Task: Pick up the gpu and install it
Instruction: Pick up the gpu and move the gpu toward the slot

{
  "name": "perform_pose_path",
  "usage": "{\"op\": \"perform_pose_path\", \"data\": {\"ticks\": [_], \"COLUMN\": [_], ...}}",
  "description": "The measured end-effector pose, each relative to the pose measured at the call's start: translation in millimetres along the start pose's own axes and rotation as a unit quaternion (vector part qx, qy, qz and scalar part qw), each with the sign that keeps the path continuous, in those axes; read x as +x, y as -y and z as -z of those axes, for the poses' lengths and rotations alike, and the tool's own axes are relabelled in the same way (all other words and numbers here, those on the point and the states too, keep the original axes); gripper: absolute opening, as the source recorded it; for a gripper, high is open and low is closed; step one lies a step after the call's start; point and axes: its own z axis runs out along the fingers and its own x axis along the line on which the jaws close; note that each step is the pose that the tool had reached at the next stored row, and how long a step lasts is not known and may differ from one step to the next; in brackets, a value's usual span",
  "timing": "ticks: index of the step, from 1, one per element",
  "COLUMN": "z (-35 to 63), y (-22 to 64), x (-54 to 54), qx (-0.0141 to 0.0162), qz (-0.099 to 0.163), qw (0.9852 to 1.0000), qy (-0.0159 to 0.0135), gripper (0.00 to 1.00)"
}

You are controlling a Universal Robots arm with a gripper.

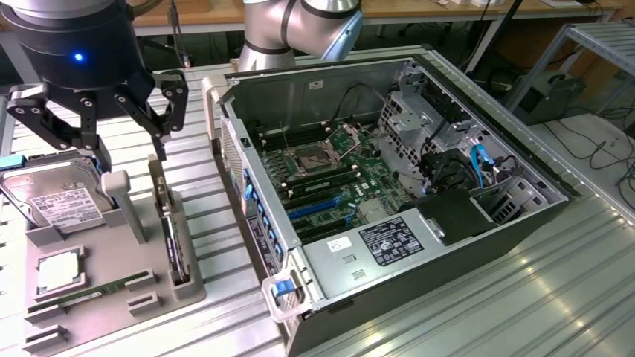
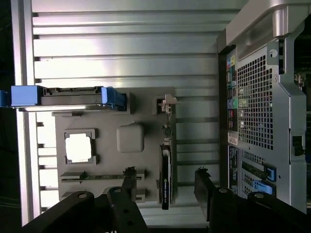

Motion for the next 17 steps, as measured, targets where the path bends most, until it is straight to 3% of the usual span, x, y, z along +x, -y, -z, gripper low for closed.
{"op": "perform_pose_path", "data": {"ticks": [17], "z": [-6.1], "y": [1.6], "x": [-1.1], "qx": [-0.0001], "qz": [0.000], "qw": [1.0000], "qy": [-0.0002], "gripper": [0.60]}}
